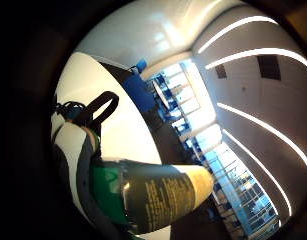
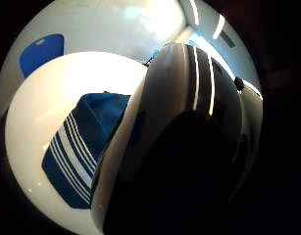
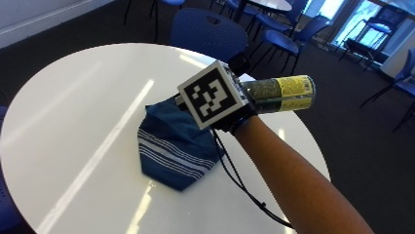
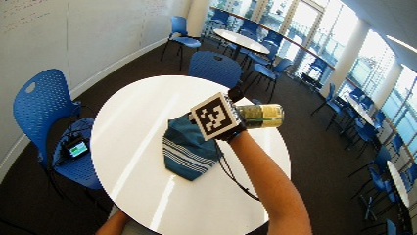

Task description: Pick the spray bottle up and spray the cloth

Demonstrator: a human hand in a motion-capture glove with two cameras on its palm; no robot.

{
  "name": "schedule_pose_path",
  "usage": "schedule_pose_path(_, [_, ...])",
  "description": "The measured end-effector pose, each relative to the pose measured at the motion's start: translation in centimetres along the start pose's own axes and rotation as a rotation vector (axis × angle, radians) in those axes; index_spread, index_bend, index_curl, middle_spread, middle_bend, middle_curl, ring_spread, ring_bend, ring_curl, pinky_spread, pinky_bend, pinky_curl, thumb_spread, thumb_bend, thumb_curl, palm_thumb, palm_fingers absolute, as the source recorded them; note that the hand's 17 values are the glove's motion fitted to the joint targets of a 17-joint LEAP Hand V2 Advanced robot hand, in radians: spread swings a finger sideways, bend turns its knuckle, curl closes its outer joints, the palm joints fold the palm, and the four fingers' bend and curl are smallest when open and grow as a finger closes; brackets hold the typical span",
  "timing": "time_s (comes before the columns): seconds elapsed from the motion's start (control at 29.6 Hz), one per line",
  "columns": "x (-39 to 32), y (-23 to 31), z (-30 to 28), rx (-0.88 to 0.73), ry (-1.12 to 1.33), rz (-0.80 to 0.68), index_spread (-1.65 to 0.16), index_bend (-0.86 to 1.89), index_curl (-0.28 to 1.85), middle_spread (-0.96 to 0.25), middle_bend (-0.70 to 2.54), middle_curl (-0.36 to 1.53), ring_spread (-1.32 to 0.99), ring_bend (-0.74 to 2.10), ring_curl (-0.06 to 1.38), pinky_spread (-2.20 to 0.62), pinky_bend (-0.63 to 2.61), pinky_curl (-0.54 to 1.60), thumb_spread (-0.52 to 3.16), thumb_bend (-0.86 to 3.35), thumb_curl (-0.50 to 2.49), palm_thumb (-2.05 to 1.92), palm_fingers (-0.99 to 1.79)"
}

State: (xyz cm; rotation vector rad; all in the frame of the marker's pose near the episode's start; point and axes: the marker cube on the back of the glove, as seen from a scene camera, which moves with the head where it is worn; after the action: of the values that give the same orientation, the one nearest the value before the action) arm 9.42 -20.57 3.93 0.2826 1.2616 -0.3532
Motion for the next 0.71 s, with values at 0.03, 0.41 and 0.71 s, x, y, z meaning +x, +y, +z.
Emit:
schedule_pose_path(0.03, [-0.4,-0.2,0.1,0.015,0.016,-0.020,-0.26,0.48,0.58,-0.20,0.64,0.52,-0.23,0.64,0.45,-0.29,0.38,0.41,0.27,-0.03,0.84,0.87,1.40])
schedule_pose_path(0.41, [-4.0,0.5,1.4,0.046,0.241,-0.254,-0.26,0.48,0.58,-0.20,0.65,0.52,-0.23,0.64,0.45,-0.29,0.38,0.41,0.27,-0.03,0.84,0.87,1.40])
schedule_pose_path(0.71, [-5.4,1.2,1.9,0.042,0.282,-0.320,-0.26,0.48,0.58,-0.20,0.65,0.51,-0.23,0.64,0.45,-0.29,0.38,0.41,0.26,-0.03,0.84,0.87,1.40])
